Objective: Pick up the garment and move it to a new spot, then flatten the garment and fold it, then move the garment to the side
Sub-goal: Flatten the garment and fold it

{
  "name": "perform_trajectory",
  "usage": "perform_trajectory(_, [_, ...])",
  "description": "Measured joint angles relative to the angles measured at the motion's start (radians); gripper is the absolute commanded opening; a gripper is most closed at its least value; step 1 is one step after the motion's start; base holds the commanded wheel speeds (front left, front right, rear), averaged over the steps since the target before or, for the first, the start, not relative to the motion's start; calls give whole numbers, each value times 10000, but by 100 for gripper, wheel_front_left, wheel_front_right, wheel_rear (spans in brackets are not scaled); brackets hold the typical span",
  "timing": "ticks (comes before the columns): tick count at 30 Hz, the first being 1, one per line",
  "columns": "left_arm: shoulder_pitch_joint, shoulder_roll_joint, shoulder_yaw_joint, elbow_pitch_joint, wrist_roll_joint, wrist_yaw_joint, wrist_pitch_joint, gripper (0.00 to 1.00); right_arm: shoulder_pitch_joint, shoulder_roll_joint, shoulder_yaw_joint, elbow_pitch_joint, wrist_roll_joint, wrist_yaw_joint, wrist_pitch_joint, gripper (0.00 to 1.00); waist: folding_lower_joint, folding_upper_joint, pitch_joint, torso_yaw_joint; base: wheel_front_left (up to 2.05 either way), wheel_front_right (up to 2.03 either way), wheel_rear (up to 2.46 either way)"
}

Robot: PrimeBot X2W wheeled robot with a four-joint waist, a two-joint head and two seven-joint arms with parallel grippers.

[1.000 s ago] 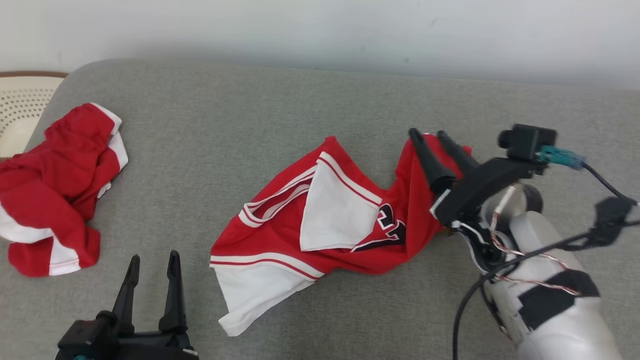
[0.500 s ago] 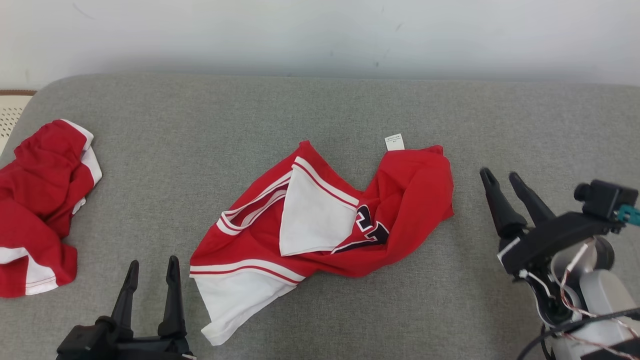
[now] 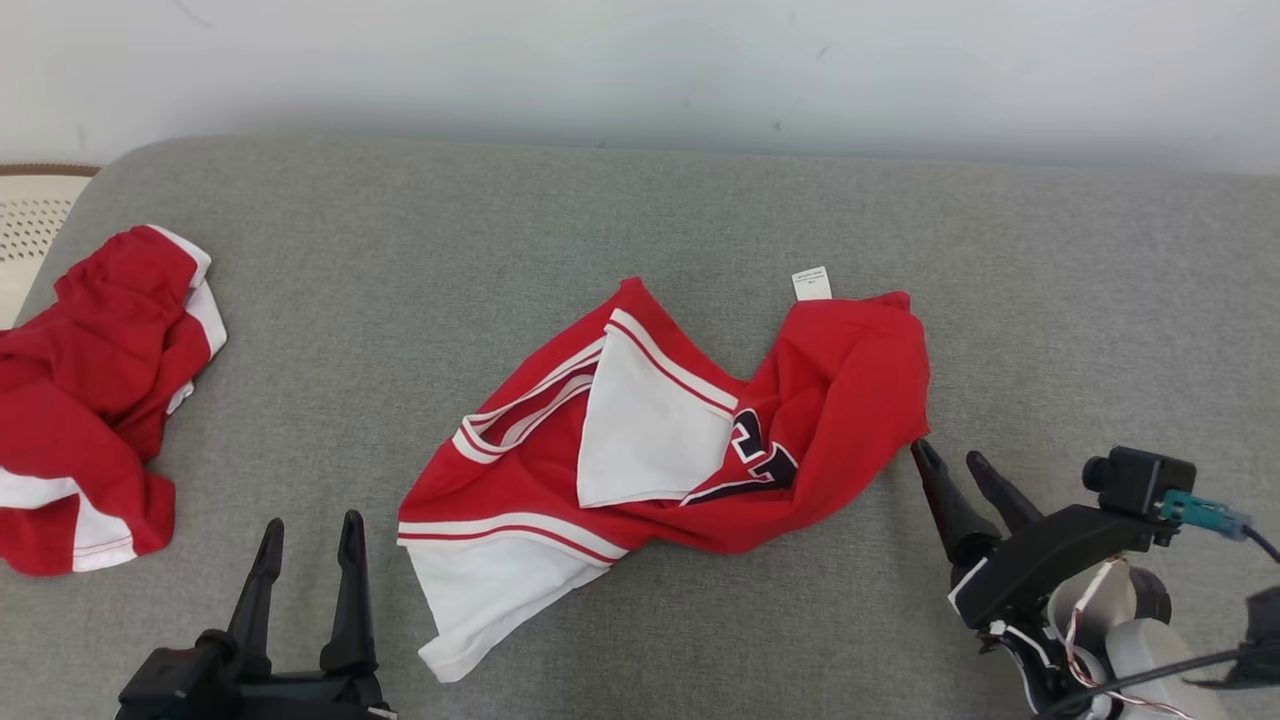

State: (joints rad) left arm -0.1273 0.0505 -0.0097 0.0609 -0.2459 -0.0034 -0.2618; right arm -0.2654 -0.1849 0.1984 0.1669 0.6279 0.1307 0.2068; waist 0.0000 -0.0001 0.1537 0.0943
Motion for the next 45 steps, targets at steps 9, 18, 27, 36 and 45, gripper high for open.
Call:
perform_trajectory(9, [-40,-2,-6,-8,4,-38,0,100,-933,316,253,2079,-4,0,-591,100,0,0,138,242,0,0,0])
perform_trajectory(18, [-163,-2,109,19,17,-59,0,100,-1855,322,826,3718,382,0,-1208,29,1,0,282,486,0,0,0])
perform_trajectory(27, [-162,-2,174,44,19,-40,0,100,-2225,40,1463,4125,765,0,-1866,0,1,1,193,425,0,0,0])
perform_trajectory(36, [45,-2,240,36,17,48,0,100,-1529,-449,1707,1519,1413,0,-1588,0,0,1,-71,102,0,0,0])
perform_trajectory(45, [170,-2,211,38,17,58,0,100,-226,-472,529,-1622,970,0,-23,0,0,1,-300,-282,0,0,0])
